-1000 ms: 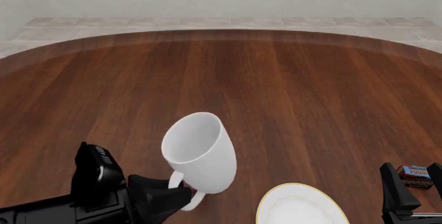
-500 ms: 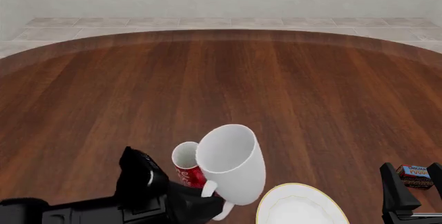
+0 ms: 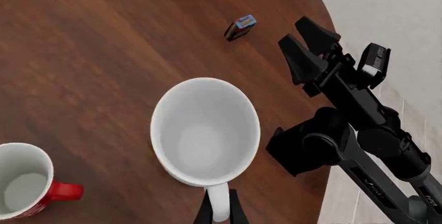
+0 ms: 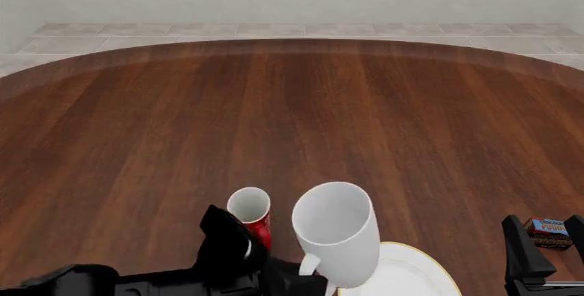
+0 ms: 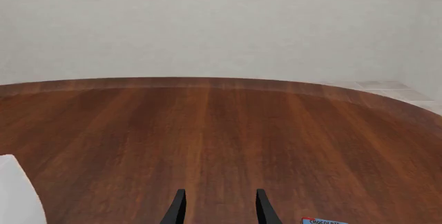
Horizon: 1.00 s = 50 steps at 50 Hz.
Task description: Put the white mug on the plate.
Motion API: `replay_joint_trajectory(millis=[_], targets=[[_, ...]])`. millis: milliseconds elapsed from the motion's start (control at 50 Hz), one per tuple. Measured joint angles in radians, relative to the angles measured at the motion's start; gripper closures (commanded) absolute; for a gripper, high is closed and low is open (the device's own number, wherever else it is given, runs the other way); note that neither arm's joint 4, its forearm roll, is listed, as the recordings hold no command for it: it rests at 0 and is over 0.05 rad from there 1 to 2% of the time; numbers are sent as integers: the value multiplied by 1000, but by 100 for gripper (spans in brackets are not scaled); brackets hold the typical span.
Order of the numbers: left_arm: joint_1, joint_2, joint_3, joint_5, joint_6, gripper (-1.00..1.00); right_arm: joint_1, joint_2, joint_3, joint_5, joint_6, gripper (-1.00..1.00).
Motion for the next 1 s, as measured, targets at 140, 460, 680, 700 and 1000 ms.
replay_joint_trajectory(millis=[140, 460, 680, 700, 1000], targets=[[-6, 30, -1, -22, -3, 100, 0, 0, 0, 0, 0, -100], [-32, 109, -22, -64, -11, 100, 0, 0, 0, 0, 0, -100], [-47, 163, -40, -89, -12, 100, 0, 0, 0, 0, 0, -100], [-48, 167, -41, -92, -12, 100, 0, 0, 0, 0, 0, -100], [-64, 238, -61, -128, -16, 100, 0, 0, 0, 0, 0, -100]])
